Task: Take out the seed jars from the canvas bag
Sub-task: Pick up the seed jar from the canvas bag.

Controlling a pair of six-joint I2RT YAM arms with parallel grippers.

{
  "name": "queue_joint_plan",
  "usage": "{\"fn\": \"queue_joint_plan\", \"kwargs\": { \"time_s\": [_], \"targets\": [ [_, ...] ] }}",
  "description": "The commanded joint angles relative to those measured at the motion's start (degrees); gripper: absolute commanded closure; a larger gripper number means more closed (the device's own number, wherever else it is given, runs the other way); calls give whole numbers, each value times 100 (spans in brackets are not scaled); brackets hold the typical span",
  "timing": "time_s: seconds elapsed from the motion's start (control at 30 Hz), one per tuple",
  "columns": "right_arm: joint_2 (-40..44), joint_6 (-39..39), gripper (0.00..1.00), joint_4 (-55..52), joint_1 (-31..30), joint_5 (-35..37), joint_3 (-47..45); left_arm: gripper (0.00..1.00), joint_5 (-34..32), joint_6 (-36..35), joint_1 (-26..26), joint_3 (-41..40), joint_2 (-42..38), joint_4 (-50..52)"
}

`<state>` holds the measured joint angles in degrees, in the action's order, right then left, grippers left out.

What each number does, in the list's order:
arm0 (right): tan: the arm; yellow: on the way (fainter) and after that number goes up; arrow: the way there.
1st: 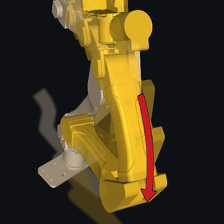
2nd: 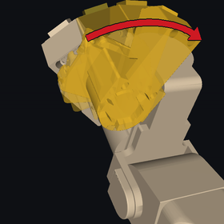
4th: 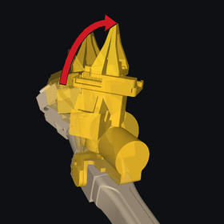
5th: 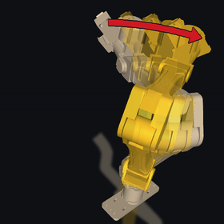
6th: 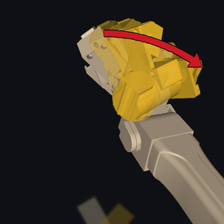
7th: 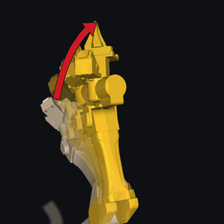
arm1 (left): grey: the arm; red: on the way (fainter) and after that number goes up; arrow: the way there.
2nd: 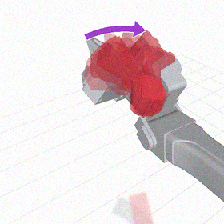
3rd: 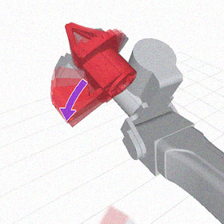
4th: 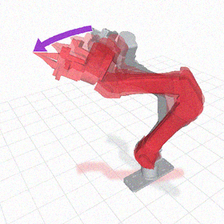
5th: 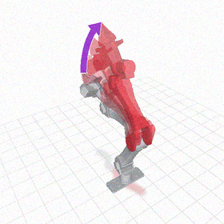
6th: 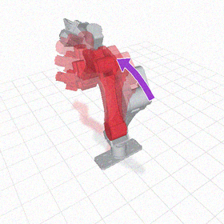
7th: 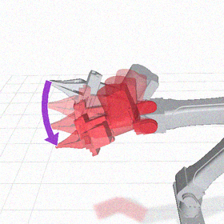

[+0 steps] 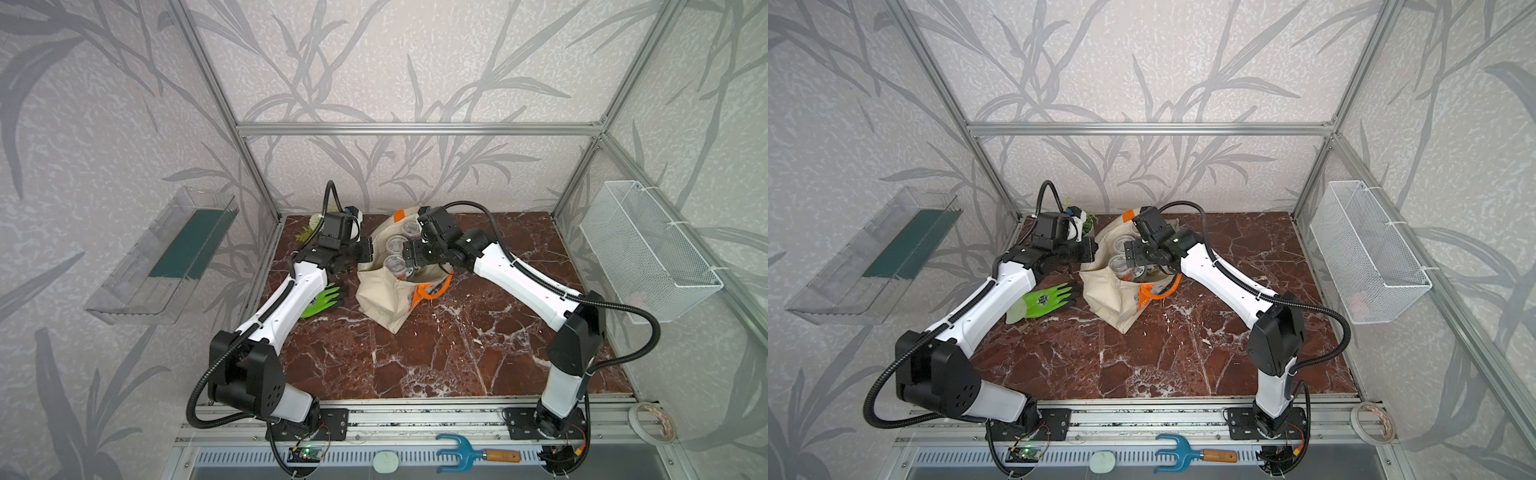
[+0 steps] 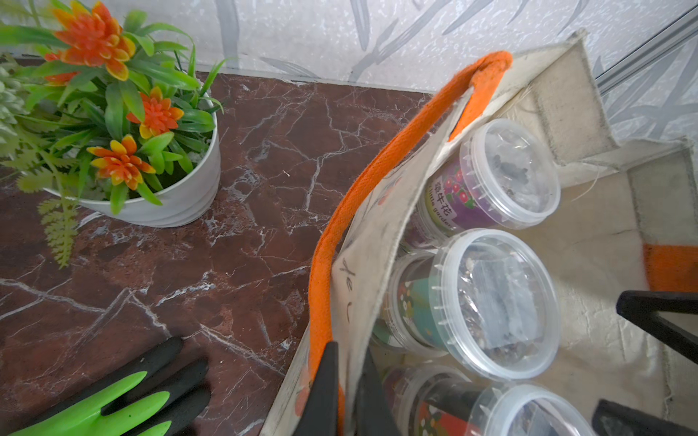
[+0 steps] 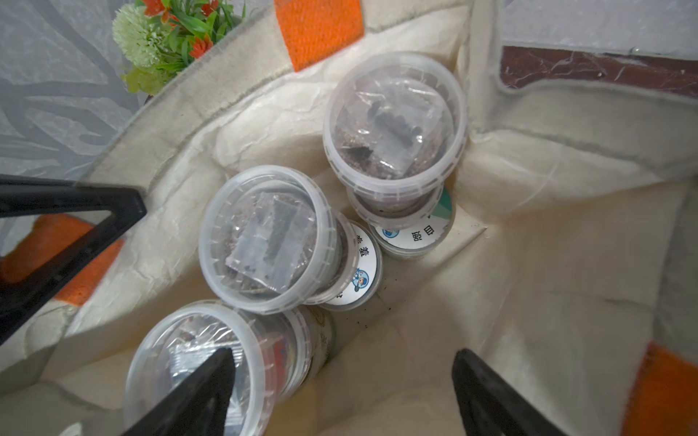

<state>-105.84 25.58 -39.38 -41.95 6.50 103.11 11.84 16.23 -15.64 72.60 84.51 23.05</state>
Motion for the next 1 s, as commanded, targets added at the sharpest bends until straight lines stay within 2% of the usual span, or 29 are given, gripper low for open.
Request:
{"fn": "queue_joint_plan", "kwargs": {
  "time_s": [0.0, 0.23, 0.4, 0.97],
  "targets": [
    [-79, 183, 9, -69, -15, 295, 339, 100, -120, 12, -18, -62, -121, -9],
    [-275, 377, 9, 141, -6, 648, 591, 100, -244, -13, -19, -85, -119, -5],
    [-730, 452, 10, -34, 18, 717, 1197, 100, -214, -11, -18, -89, -108, -24],
    [-1650, 263, 14, -436, 21, 1325, 2355, 100, -217, 34, -18, -98, -110, -38]
  ]
}}
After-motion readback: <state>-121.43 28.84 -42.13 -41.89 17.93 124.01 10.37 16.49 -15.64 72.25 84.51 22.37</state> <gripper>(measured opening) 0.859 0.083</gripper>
